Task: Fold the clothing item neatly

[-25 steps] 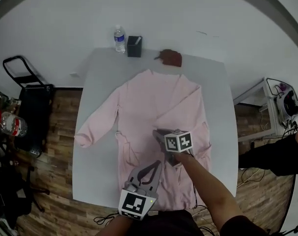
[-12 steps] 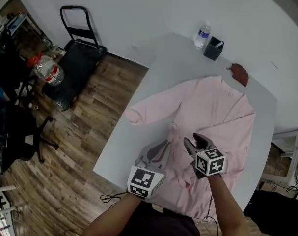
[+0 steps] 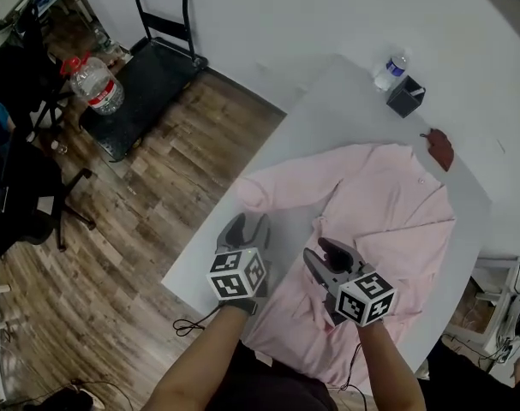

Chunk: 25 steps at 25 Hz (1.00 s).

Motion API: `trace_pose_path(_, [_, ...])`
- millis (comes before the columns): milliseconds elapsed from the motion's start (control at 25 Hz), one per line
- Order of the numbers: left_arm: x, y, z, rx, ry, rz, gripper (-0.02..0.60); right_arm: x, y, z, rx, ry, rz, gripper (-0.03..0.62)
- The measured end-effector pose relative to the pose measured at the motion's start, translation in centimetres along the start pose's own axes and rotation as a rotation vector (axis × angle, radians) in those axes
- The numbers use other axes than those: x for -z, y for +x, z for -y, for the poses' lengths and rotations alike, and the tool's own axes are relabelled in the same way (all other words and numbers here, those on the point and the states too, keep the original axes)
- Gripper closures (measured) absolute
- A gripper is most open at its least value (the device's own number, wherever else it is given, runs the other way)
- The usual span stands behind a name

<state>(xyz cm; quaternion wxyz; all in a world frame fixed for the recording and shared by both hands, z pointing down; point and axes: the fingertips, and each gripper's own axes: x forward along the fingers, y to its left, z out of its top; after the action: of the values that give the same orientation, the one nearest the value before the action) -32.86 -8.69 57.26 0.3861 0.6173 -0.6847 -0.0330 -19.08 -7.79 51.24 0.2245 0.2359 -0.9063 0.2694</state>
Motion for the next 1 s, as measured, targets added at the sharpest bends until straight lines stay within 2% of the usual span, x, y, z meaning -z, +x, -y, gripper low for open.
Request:
trace_pose_path(80, [0.4, 1.1, -0.9, -0.05, -0.074, 0.006, 0.32, -0.1, -0.6, -0.1, -0.001, -0.004, 0.002, 0.422])
trace_pose_path(200, [0.9, 2.8, -1.3, -0.107, -0.145, 0.006, 0.266, 0.0, -1.5, 0.3, 0.009, -0.006, -0.003, 0.422])
trace_pose_path(360, [1.9, 5.0, -2.2, -0.179, -0.23, -0.025, 0.242, 0.3, -2.4, 0.9, 0.016, 0.001, -0.01, 0.424])
trace_pose_path(560, [3.5, 6.4, -4.8, -0.28, -0.34, -0.1, 0.244, 0.8, -3.0, 1.2, 0.016, 0.018, -0.004, 0.424])
trace_pose_path(600, [3.4, 6.3, -5.4, -0.293, -0.354, -0.092, 0.264, 0.8, -3.1, 1.2, 0.017, 0.02, -0.003, 0.424])
trace_pose_path(640, [3.1, 6.1, -5.7, -0.299, -0.359, -0.077, 0.337, 0.8, -3.2, 1.3, 0.018, 0.023, -0.003, 0.424])
trace_pose_path(720, [2.2, 5.5, -6.0, -0.286, -0.347, -0.041, 0.56, 0.8, -3.5, 1.4, 0.023, 0.031, -0.002, 0.425])
trace_pose_path(880, [-0.8, 4.7, -5.4, -0.197, -0.249, 0.03, 0.568, 0.9, -4.5, 1.3, 0.063, 0.062, 0.022, 0.428])
trace_pose_path(1000, [-3.7, 3.9, -3.6, -0.128, -0.092, 0.088, 0.568, 1.3, -5.7, 1.6, 0.087, 0.088, 0.05, 0.43])
